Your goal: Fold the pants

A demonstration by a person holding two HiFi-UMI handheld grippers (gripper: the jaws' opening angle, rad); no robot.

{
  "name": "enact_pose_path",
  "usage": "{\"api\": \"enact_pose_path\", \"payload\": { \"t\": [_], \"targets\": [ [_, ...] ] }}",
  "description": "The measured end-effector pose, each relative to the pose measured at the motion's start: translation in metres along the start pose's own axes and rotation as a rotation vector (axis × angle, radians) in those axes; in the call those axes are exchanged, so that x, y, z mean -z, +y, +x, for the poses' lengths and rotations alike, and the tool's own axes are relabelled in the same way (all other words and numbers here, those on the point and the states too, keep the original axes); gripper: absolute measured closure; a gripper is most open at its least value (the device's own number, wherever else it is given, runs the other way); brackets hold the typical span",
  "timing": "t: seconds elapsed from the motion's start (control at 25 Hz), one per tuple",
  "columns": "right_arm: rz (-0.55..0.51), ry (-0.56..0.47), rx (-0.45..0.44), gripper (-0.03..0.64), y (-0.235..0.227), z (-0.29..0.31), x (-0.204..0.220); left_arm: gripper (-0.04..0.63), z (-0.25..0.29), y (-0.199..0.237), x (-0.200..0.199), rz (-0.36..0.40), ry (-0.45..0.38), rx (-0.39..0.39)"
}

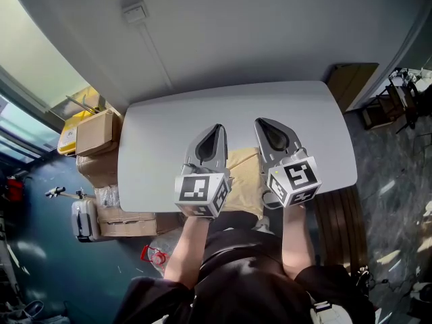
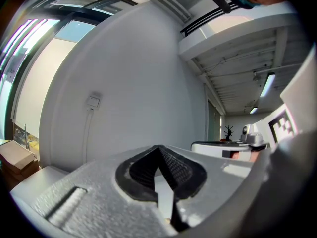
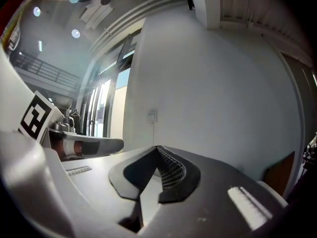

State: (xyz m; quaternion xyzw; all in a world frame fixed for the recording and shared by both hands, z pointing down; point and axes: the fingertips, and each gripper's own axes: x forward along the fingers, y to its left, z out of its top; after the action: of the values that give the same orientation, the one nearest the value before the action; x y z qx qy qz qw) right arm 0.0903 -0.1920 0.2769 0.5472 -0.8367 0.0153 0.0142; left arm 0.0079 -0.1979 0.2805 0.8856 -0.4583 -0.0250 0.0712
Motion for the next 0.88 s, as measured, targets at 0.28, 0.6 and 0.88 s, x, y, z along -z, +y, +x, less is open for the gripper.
{"api": "enact_pose_path", "payload": {
  "t": [0.28, 0.6, 0.88],
  "targets": [
    [-0.003, 0.015, -0.001, 0.614, -0.006, -0.005, 0.005, 0.591, 0.004, -0.011, 0.002, 0.000, -0.009, 0.017],
    [-0.005, 0.020, -0.010, 0.614, -0.006, -0.005, 0.005, 0.591, 0.005, -0.013, 0.003, 0.011, -0.004, 0.019],
    [-0.001, 0.017, -0.018, 0.614, -0.004, -0.003, 0.005, 0.591, 0.005, -0.009, 0.005, 0.012, 0.002, 0.008]
  ]
}}
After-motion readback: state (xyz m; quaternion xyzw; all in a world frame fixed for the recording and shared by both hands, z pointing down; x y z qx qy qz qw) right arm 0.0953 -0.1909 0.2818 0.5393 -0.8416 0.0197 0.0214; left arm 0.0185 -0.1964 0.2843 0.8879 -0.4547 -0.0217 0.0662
